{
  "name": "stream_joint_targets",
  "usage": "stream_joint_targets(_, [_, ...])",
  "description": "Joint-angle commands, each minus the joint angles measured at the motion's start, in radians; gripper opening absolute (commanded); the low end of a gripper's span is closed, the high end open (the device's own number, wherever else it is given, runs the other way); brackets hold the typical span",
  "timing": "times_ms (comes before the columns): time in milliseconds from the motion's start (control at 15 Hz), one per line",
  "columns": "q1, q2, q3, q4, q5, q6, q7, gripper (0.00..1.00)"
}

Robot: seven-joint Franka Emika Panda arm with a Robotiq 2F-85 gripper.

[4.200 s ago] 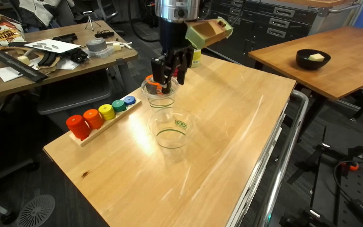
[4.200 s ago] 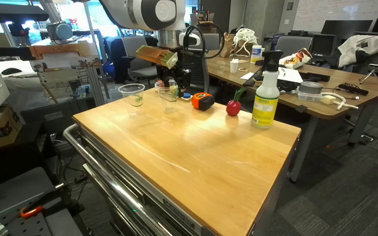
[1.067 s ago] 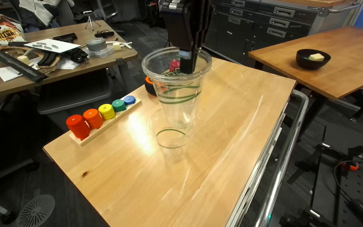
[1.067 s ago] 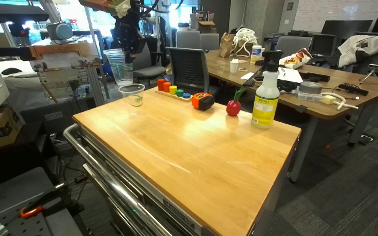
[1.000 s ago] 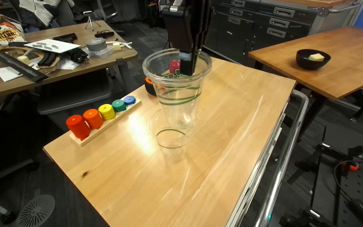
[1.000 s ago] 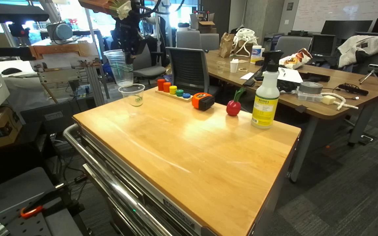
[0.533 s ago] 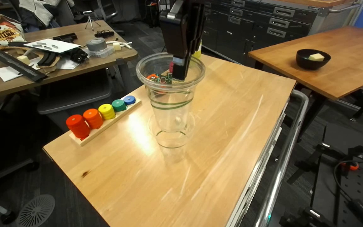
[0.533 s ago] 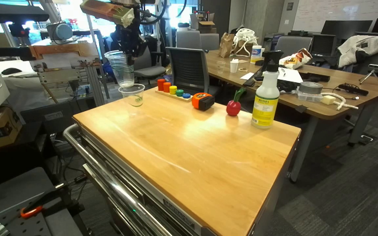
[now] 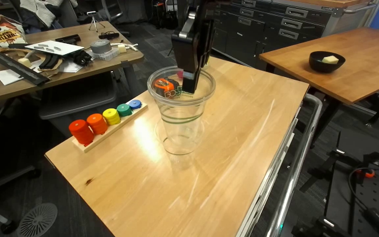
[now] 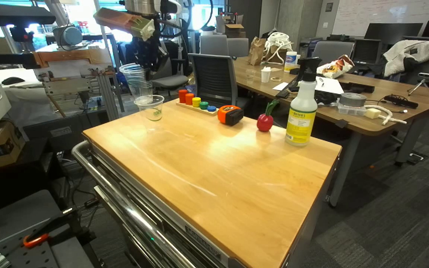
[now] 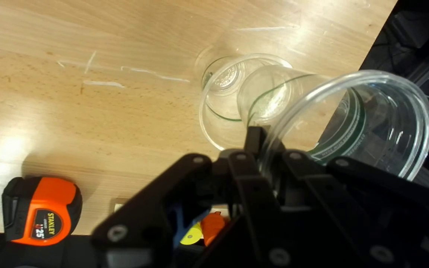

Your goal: Stack the clear cups

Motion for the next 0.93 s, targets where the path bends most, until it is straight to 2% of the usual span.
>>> stream_joint_targets(0, [0.003,0.011,-0.004,0.0,0.032,0.041,-0.042,0.01])
stream_joint_targets(200, [0.003,0.027,-0.002,0.002,0.022,0.054,-0.056,0.01])
stream_joint_targets(267, [0.003,0.031,-0.001,0.002,0.015,0.059,-0.056,0.06])
stream_joint_targets(333, [0.003,0.035,0.0,0.002,0.014,0.061,-0.062,0.07])
stream_joint_targets(867, [0.002,0.071,0.005,-0.002,-0.024,0.101,-0.057,0.06])
